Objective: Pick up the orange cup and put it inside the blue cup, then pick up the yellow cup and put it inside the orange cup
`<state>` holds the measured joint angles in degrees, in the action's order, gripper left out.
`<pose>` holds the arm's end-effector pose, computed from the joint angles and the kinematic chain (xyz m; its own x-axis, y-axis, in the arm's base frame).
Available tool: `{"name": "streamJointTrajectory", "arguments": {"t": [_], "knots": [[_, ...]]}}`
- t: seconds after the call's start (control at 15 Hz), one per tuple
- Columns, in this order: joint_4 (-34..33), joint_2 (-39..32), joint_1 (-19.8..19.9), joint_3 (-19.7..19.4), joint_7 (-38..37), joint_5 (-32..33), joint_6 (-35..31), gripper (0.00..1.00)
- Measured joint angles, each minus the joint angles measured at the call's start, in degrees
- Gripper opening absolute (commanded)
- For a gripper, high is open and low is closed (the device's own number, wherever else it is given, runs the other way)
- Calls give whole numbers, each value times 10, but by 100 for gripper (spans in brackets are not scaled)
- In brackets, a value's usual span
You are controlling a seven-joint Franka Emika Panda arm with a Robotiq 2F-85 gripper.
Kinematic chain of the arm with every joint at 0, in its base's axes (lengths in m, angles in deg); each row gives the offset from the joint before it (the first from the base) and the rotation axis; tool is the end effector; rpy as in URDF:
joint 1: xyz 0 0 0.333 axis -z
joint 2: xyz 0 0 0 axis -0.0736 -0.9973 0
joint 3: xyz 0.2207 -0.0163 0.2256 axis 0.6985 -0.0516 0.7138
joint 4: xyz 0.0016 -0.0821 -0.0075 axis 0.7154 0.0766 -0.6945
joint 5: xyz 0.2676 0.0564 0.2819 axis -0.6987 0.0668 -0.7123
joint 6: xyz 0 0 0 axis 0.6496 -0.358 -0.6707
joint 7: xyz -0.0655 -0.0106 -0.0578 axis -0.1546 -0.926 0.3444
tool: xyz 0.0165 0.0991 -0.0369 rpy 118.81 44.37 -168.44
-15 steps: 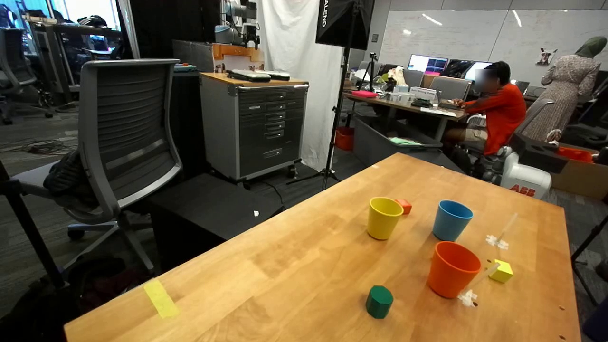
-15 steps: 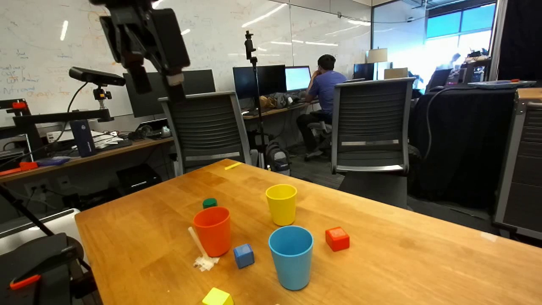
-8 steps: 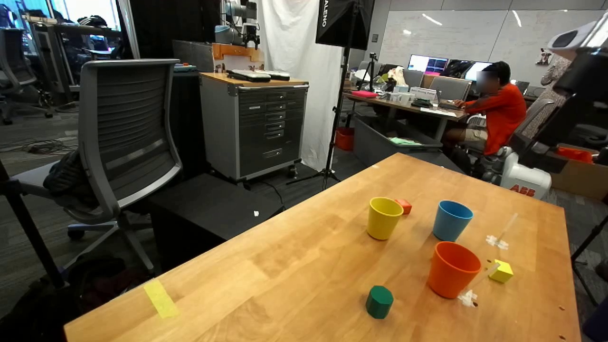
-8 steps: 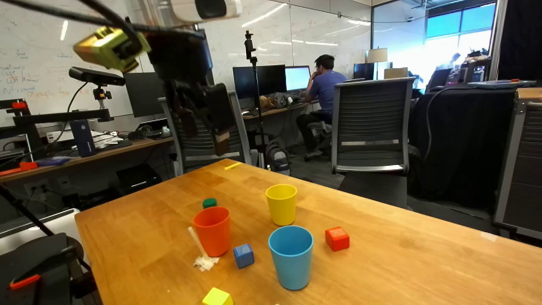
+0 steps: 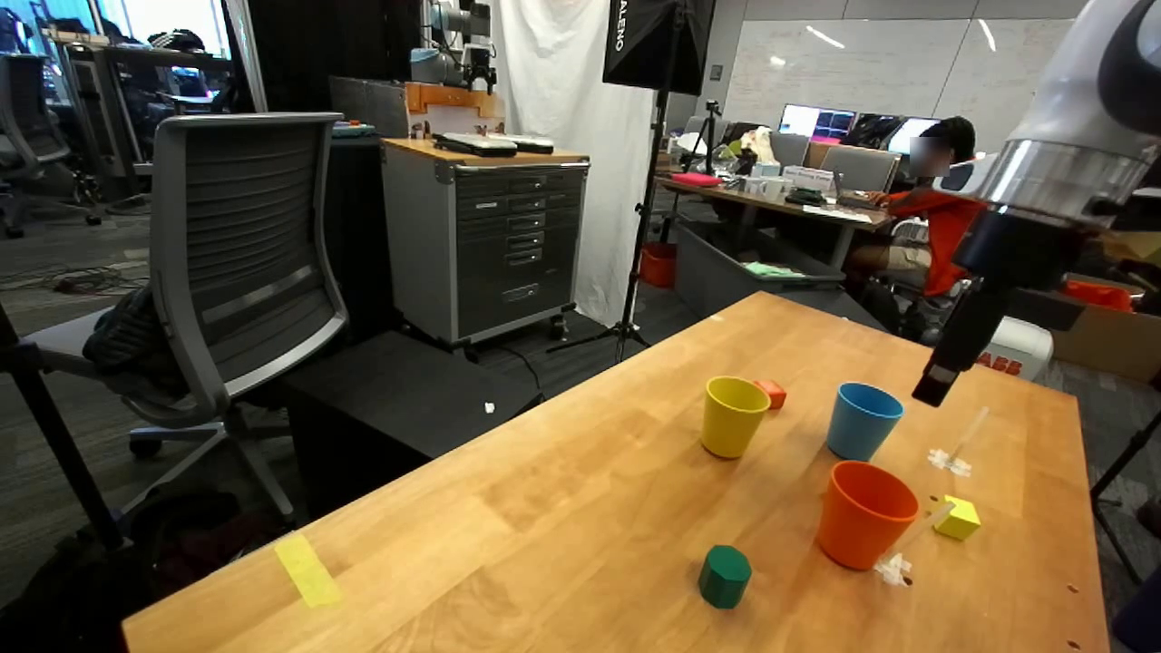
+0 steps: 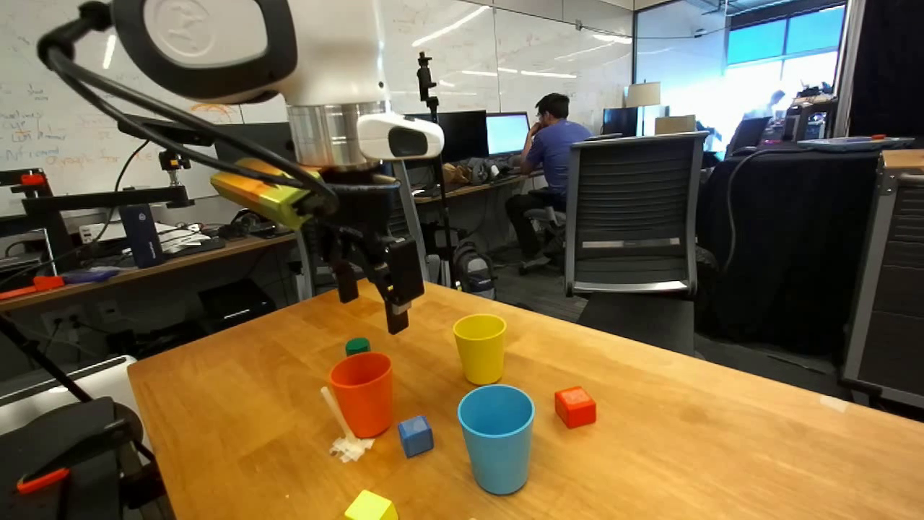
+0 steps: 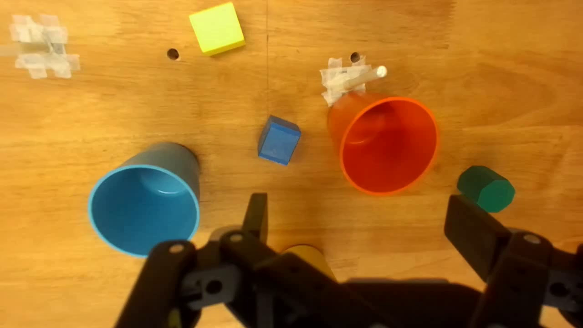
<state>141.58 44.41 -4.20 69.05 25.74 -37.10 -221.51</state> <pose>0.4574 -0.1114 0.2882 0.9919 0.1121 0.0594 0.1180 -0.9872 -0.1077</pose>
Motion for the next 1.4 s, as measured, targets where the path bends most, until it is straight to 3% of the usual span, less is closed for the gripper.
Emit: {"name": "streamJointTrajectory", "arguments": {"t": [0.33, 0.87, 0.93, 1.0, 1.4], "knots": [[-26, -67, 16, 36, -6, 2, -19, 100], [-64, -149, 45, 62, -31, 44, -27, 100], [-66, -156, 47, 64, -33, 49, -27, 75], [-67, -162, 48, 66, -34, 51, -27, 75], [-72, -188, 55, 84, -42, 59, -27, 27]]}}
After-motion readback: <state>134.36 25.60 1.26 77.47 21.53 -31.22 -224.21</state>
